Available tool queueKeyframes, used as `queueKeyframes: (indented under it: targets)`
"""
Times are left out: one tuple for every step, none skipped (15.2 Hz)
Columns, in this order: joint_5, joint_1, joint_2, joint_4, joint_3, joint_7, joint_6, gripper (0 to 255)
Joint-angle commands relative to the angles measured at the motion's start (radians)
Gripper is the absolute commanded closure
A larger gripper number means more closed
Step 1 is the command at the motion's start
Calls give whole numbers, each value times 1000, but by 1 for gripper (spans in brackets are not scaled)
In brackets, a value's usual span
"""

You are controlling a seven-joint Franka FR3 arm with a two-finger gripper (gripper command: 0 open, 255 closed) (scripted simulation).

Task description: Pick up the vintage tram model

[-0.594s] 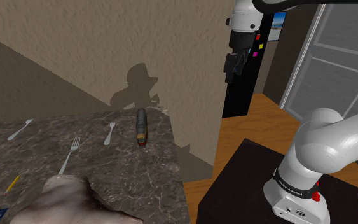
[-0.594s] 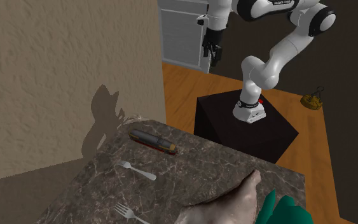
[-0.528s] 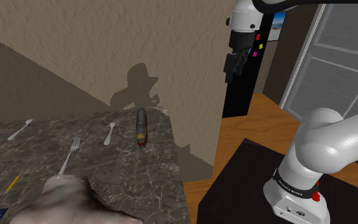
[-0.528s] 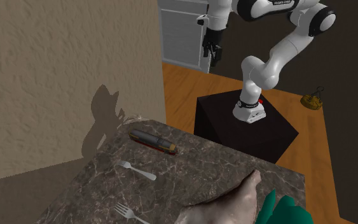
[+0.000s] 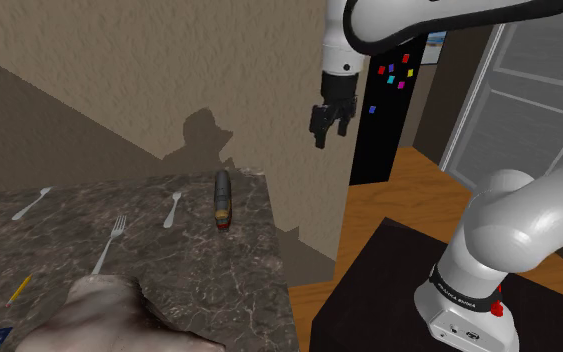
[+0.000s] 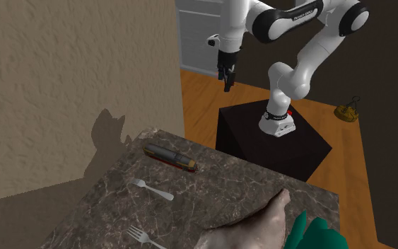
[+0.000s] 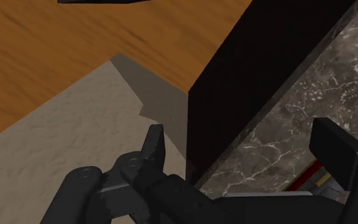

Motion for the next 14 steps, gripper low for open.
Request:
queueKeyframes:
  targets:
    - [14, -2, 65, 16, 25, 52, 51, 0]
    - [20, -3, 98, 25, 39, 78, 74, 0]
    - [24, -4, 132, 37, 51, 104, 97, 0]
    - [28, -5, 167, 50, 64, 130, 119, 0]
    - [31, -6, 202, 64, 76, 156, 140, 0]
    - [32, -7, 238, 80, 88, 182, 161, 0]
    - [32, -9, 274, 97, 99, 208, 180, 0]
    - [32, -10, 311, 115, 110, 234, 199, 0]
    - [30, -12, 349, 135, 120, 260, 216, 0]
    - [26, -13, 387, 157, 130, 287, 233, 0]
    - [22, -14, 425, 179, 139, 313, 249, 0]
    - [17, -15, 464, 204, 146, 340, 263, 0]
    - [10, -15, 503, 229, 154, 366, 276, 0]
    - [3, -15, 542, 256, 160, 393, 288, 0]
